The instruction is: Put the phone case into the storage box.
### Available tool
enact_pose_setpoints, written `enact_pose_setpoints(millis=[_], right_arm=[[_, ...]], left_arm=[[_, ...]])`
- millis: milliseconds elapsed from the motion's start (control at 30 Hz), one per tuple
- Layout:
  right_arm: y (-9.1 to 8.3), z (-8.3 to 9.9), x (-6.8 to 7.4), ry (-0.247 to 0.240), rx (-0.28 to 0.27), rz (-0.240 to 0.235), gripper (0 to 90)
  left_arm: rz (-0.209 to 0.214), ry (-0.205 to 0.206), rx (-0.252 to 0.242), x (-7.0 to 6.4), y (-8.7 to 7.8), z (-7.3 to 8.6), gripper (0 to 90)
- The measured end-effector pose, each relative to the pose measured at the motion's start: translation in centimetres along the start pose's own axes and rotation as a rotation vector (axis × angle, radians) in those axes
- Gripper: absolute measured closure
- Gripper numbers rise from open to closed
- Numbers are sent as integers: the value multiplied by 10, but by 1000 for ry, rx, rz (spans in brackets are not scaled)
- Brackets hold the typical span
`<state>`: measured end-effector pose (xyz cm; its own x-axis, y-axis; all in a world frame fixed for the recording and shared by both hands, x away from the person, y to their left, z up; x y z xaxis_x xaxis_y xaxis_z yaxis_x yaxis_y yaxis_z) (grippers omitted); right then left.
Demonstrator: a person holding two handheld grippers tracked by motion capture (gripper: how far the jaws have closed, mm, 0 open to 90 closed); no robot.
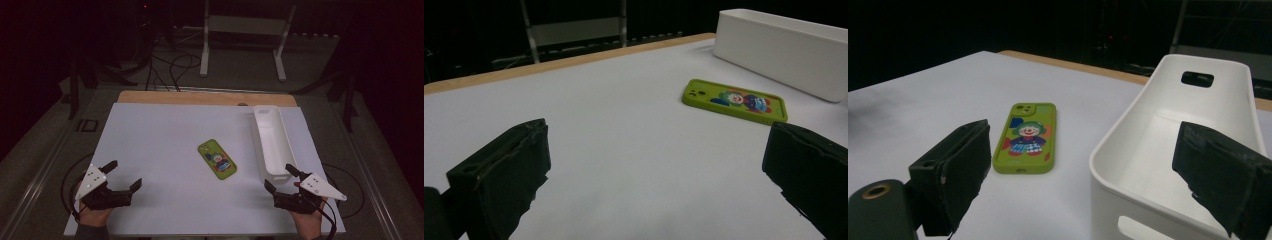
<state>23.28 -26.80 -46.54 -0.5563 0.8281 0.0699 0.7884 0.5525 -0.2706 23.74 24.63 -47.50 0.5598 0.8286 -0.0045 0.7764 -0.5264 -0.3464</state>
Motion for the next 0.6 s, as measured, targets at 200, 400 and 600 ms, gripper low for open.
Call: enact_pose_setpoints(millis=[200, 400, 600], right_arm=[[3, 0, 1, 9, 27, -6, 77], [4, -1, 2, 13, 37, -9, 76], [5, -3, 4, 14, 52, -16, 77]], left_arm=[[3, 4, 4, -1, 1, 0, 0], [-1, 3, 2, 0, 1, 0, 0], [-13, 10, 5, 0, 1, -1, 0]])
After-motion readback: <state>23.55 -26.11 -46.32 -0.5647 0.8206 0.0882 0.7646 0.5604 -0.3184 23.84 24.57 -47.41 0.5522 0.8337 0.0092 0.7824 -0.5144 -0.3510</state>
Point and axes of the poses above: each handheld gripper's, and its own axes: y roughly forward along the jaws, z roughly out of its underside, x roughly to its left, the point moved 2 cm from there along y, roughly forward along the jaws, and after that the axes turned 2 degrees about y, right-handed, at the moved point
